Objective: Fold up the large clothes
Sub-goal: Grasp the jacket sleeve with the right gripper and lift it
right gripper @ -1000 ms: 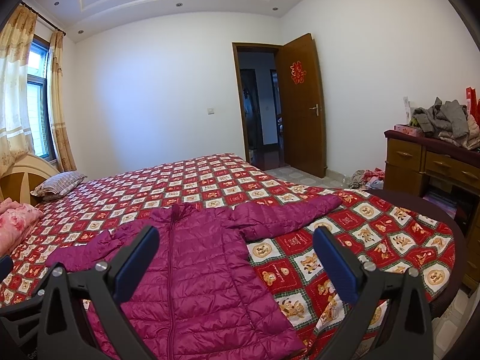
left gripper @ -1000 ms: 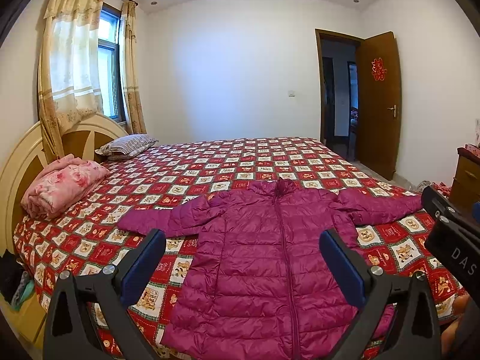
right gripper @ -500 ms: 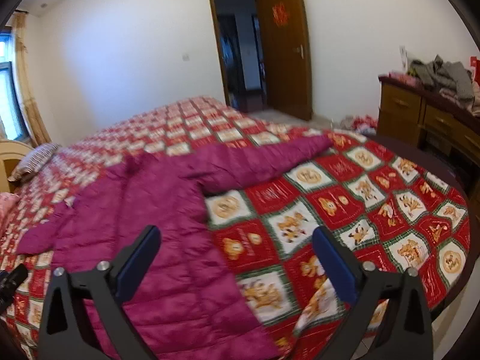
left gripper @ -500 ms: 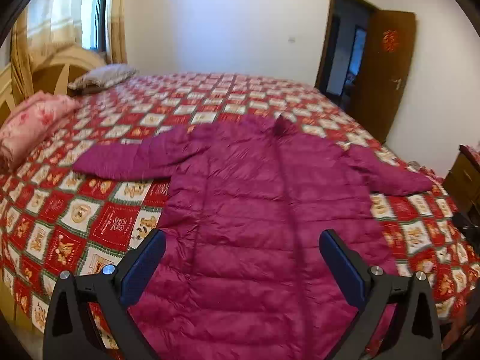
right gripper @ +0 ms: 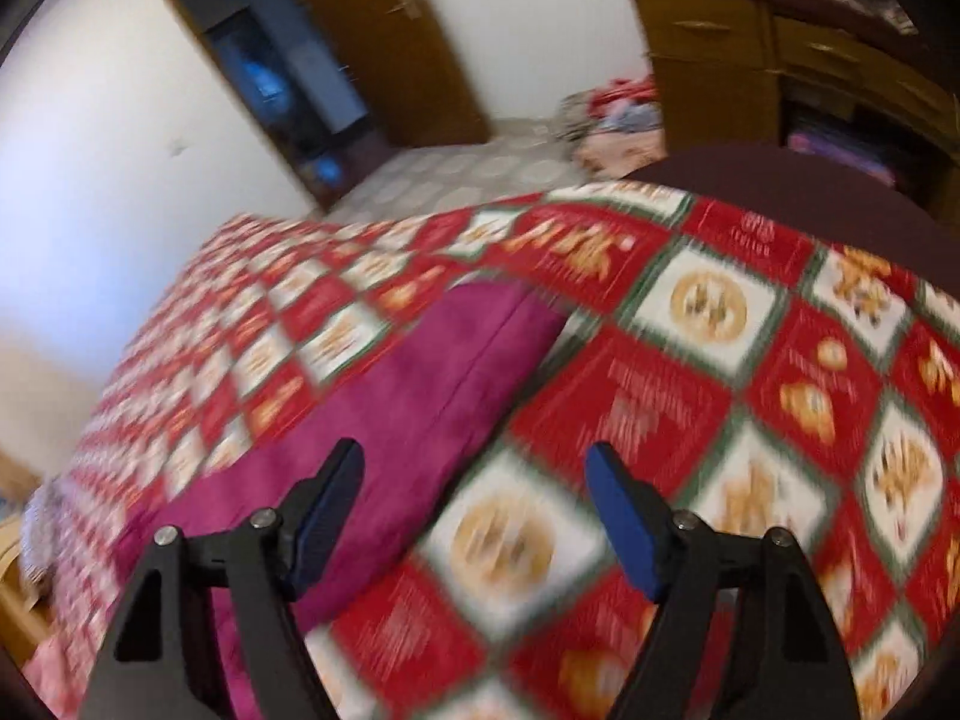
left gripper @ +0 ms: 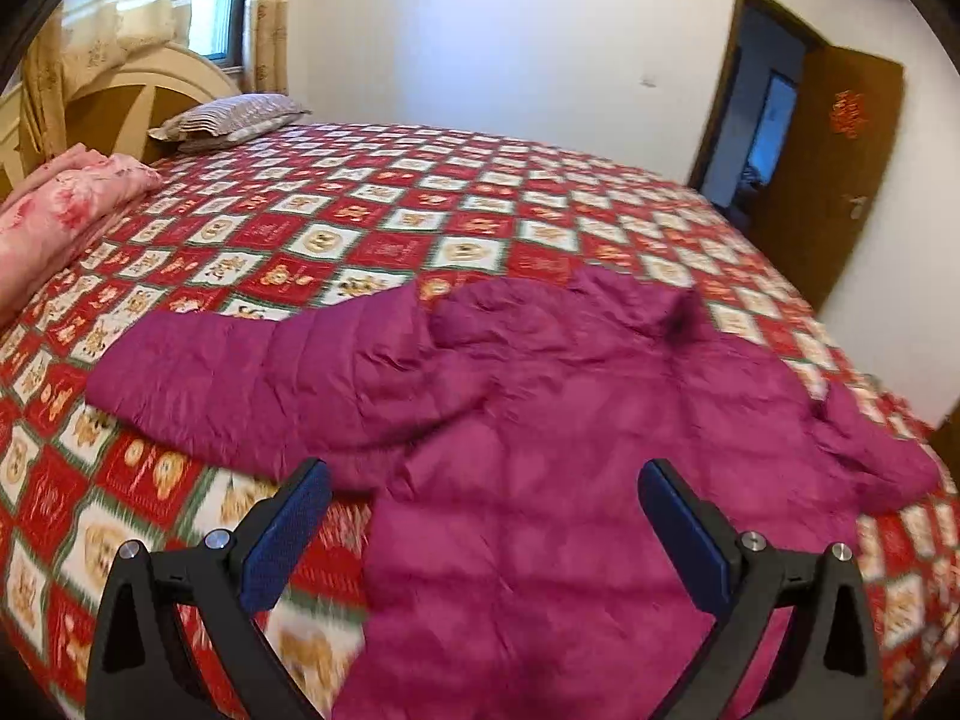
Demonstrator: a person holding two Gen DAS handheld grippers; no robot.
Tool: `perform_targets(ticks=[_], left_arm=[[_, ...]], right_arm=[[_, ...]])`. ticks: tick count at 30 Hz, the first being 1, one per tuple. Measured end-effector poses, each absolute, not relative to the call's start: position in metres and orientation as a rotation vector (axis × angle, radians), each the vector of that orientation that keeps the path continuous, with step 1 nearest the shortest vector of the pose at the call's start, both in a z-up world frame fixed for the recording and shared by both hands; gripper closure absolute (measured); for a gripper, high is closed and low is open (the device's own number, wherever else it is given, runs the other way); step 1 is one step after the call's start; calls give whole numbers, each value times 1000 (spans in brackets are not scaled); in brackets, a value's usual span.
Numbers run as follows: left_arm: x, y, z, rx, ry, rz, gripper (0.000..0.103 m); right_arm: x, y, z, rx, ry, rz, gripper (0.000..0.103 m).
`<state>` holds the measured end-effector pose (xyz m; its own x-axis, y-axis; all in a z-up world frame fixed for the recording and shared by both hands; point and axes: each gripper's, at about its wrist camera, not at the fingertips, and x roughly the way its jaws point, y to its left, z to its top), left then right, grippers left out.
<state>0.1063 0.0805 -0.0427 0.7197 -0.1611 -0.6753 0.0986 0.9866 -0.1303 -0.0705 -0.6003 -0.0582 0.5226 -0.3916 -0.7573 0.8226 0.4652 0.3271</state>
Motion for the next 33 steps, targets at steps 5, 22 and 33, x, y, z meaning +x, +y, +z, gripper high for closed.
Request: perform_targets(ticks=[5, 22, 33], left_arm=[[136, 67, -83, 10, 757, -44, 1], [157, 72, -139, -104, 875, -48, 1], [146, 89, -136, -218, 839, -121, 1]], right_arm=[[-41, -637, -94, 815, 657, -914, 32], [-6, -606, -67, 398, 681, -880, 89], [46, -403, 32, 97, 535, -444, 89]])
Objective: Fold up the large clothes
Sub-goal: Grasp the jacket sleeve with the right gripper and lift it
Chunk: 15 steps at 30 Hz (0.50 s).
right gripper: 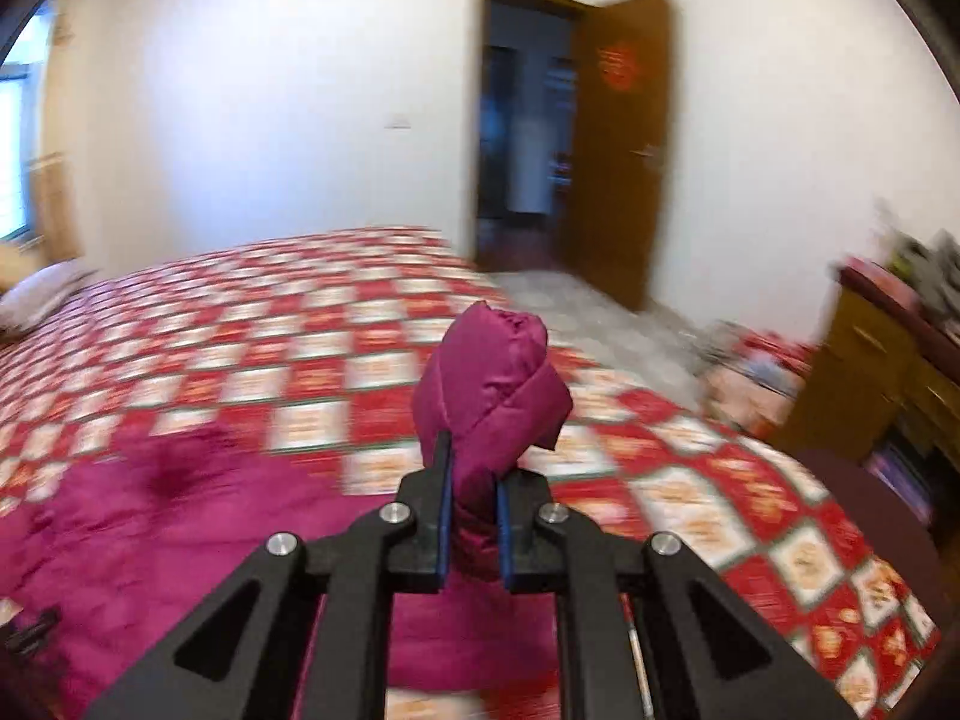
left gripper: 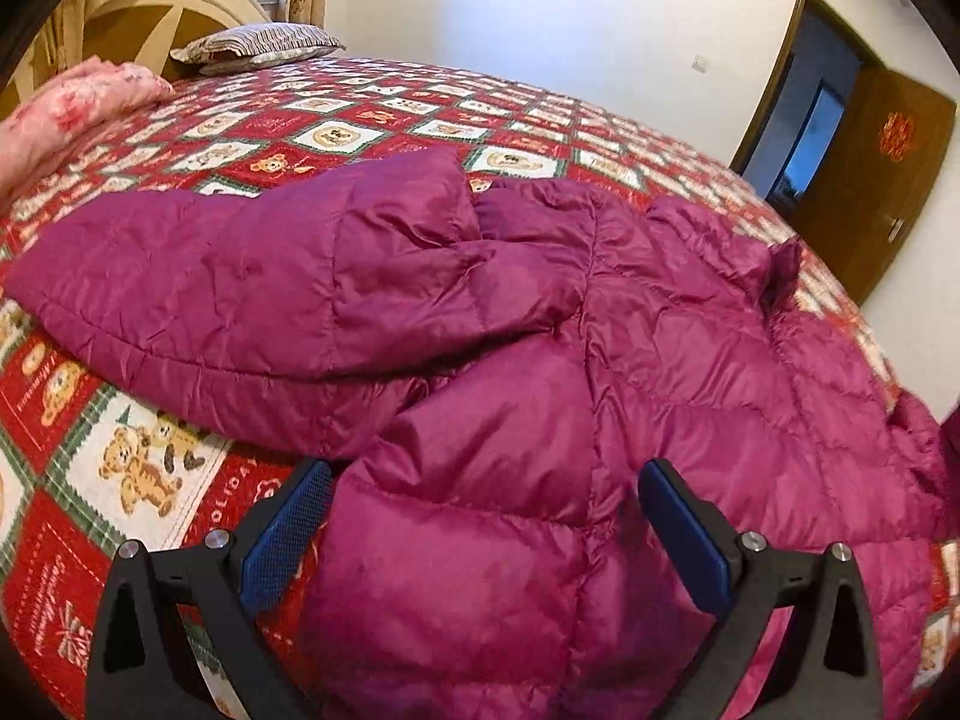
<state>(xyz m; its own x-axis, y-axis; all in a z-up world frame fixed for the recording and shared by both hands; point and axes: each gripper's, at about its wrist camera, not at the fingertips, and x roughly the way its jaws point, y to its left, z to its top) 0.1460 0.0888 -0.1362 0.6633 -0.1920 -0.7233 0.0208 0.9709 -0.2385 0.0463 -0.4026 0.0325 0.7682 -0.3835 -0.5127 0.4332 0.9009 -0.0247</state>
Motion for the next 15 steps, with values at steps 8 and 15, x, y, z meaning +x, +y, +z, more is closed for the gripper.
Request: perform_targets(ticks=[8, 15], left_arm=[[127, 109, -138, -314, 785, -165, 1], [126, 109, -138, -315, 774, -170, 1]], right_arm=[[96, -257, -24, 142, 604, -78, 89], [127, -178, -86, 223, 739, 204, 86]])
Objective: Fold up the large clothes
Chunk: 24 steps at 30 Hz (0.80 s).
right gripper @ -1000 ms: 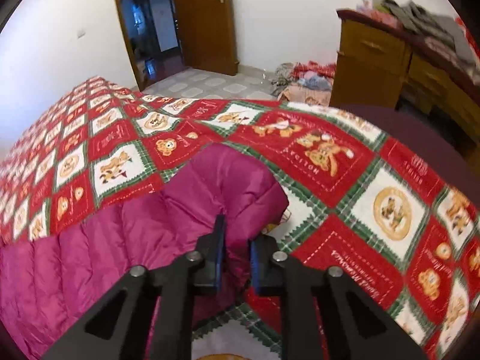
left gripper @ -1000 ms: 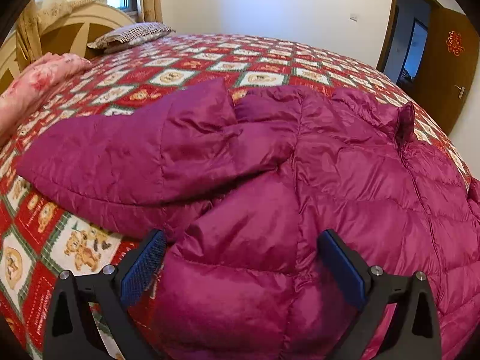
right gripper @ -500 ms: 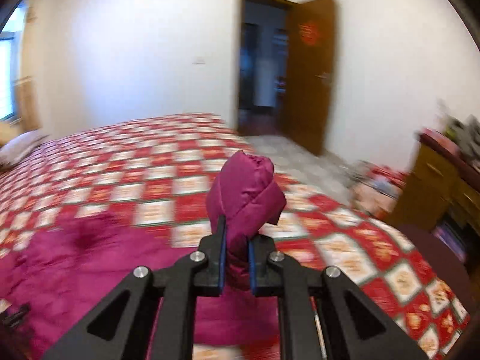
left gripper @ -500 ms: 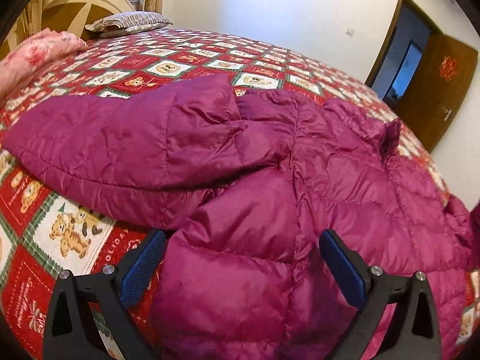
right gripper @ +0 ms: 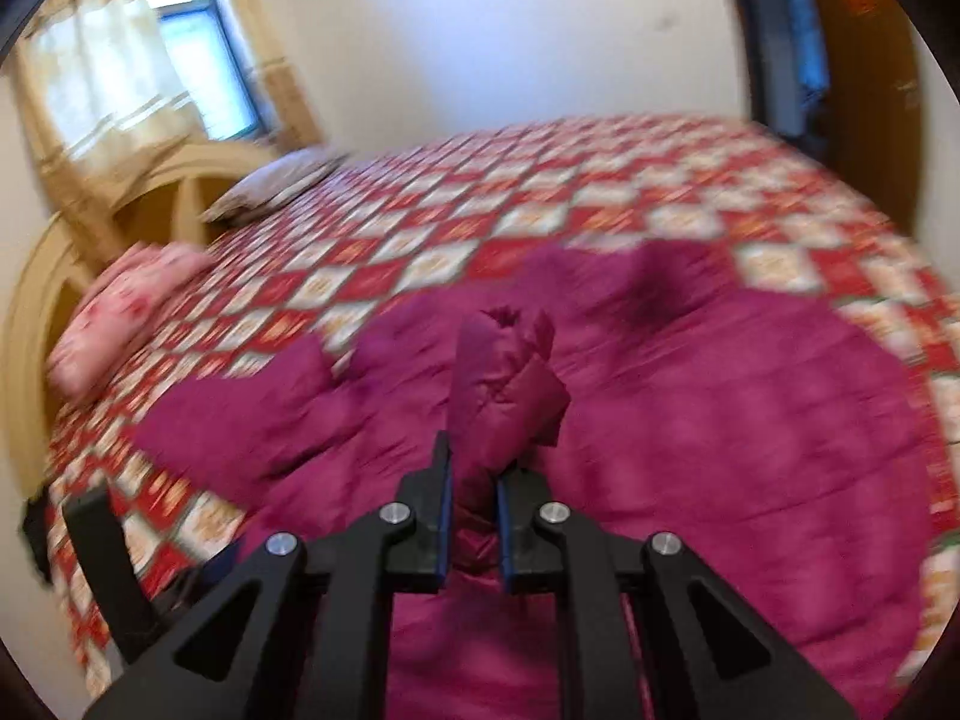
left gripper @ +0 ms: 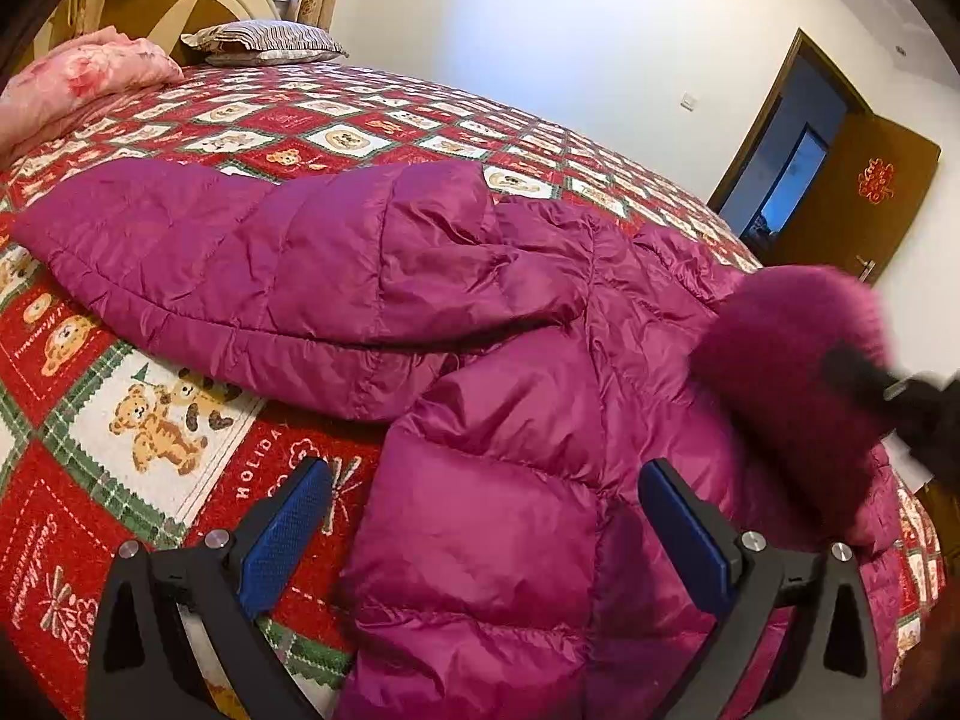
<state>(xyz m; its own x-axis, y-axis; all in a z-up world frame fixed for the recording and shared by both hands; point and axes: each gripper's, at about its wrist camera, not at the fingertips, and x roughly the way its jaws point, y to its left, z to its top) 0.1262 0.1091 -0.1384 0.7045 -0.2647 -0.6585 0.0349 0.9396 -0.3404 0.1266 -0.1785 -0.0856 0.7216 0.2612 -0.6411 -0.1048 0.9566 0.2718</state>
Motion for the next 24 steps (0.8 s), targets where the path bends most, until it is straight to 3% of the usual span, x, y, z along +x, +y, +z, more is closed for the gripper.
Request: perform_targets(ticks=[1, 2, 3, 5, 6, 8, 10, 12, 14, 20, 24], left_arm=[[126, 110, -139, -320, 773, -173, 1], [126, 110, -139, -323, 773, -175, 1], [126, 111, -139, -322, 773, -175, 1], [126, 111, -139, -321, 773, -175, 1], [126, 111, -140, -321, 773, -176, 1], [125, 112, -140, -322, 773, -177, 1], [125, 112, -140, -322, 773, -177, 1], [125, 112, -139, -320, 775, -175, 1], [125, 111, -139, -318, 777, -174, 1], [115, 102, -123, -204, 793, -124, 1], [106, 100, -93, -230, 726, -117, 1]], right_arm=[[131, -169, -94, 225, 766, 256, 83], [131, -165, -97, 228, 781, 284, 74], [131, -163, -100, 234, 799, 316, 48], [131, -160, -102, 284, 840, 389, 17], [126, -164, -98, 315, 819, 406, 17], [115, -170, -85, 332, 769, 420, 17], [99, -184, -71, 314, 721, 349, 27], [92, -198, -70, 280, 741, 260, 62], [91, -206, -79, 239, 788, 183, 77], [102, -227, -133, 328, 940, 90, 79], [101, -222, -134, 302, 906, 75, 79]])
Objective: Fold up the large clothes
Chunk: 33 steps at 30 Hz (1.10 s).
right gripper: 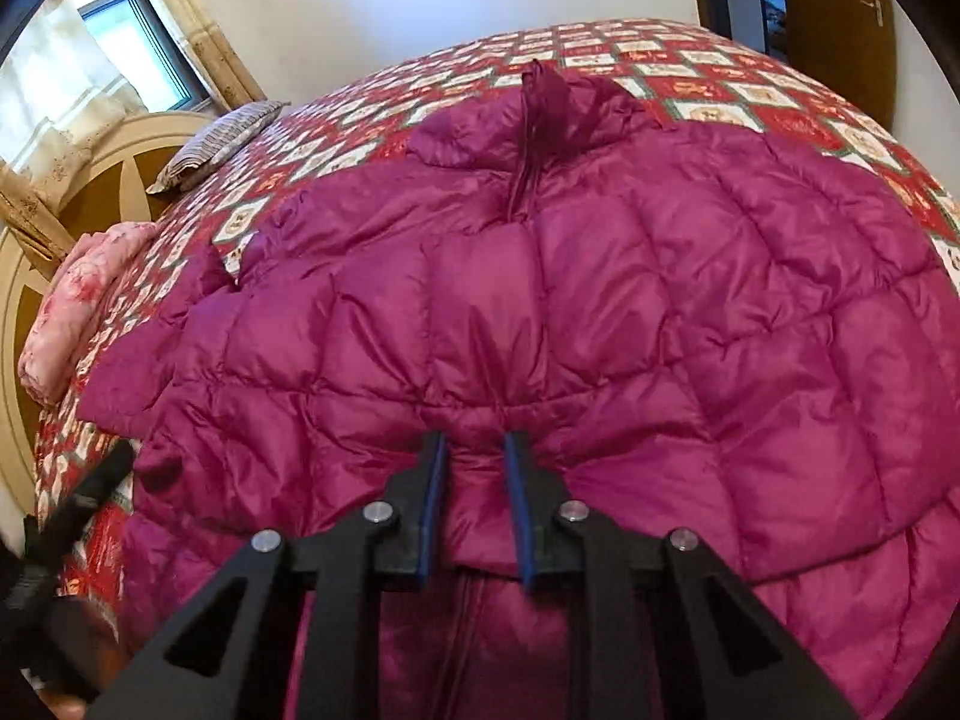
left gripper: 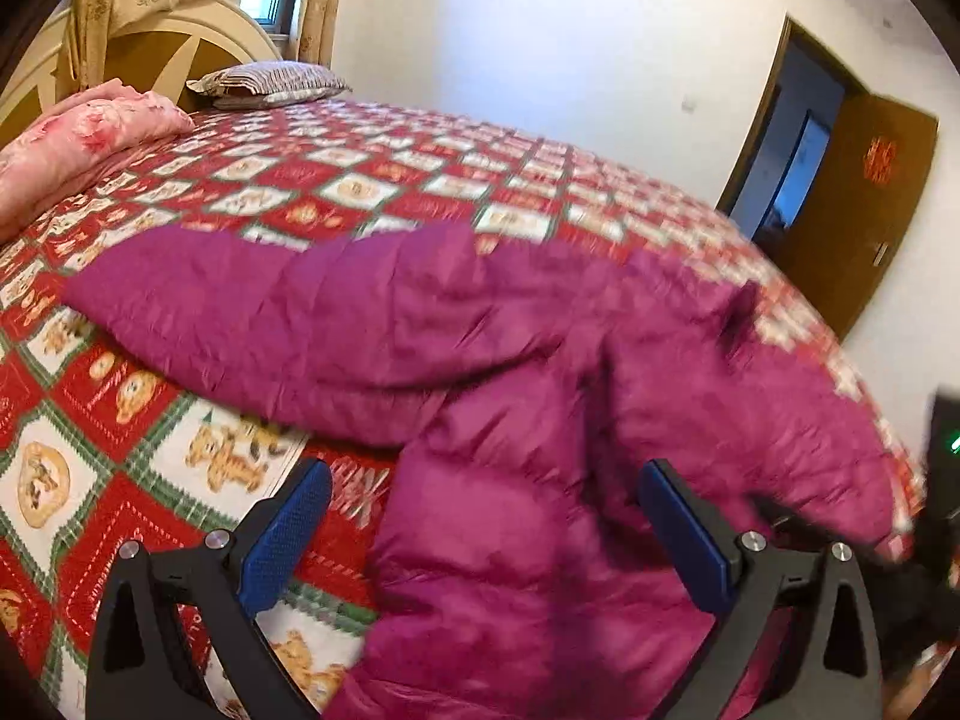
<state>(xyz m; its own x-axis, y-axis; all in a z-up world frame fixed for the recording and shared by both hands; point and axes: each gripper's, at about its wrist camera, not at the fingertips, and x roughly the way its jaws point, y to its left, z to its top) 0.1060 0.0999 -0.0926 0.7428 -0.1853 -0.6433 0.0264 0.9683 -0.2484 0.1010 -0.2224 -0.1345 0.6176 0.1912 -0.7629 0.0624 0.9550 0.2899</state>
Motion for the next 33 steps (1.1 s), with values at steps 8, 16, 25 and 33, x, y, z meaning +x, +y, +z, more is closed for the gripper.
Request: perform_targets(ticks=[8, 16, 25, 33], left_arm=[[155, 28, -89, -15, 776, -76, 1], [167, 26, -134, 50, 870, 2, 1], [143, 108, -99, -258, 801, -24, 1], [170, 283, -86, -489, 686, 410, 1]], right_arm=[[95, -244, -111, 335, 847, 90, 79], [71, -327, -105, 341, 814, -151, 79], [80, -324, -132, 317, 884, -186, 70], [41, -290, -82, 176, 711, -126, 15]])
